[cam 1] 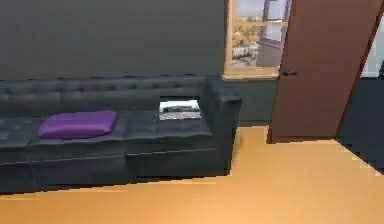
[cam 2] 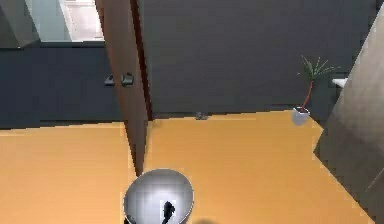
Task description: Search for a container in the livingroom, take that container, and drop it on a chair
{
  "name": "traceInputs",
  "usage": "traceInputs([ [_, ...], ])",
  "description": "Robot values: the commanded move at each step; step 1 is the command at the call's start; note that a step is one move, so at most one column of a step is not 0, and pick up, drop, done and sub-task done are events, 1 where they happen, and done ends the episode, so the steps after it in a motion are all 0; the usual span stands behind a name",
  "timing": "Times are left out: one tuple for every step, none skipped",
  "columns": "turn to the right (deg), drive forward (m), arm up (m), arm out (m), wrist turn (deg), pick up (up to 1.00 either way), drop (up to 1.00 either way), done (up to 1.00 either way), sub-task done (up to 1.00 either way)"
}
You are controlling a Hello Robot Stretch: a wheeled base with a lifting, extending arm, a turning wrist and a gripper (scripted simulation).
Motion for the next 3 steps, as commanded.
traceInputs([
  [-36.0,0.00,0.00,0.00,0.0,0.00,0.00,0.00,0.00],
  [0.0,1.00,0.00,0.00,0.0,0.00,0.00,0.00,0.00],
  [-15.0,0.00,0.00,0.00,0.0,0.00,0.00,0.00,0.00],
])
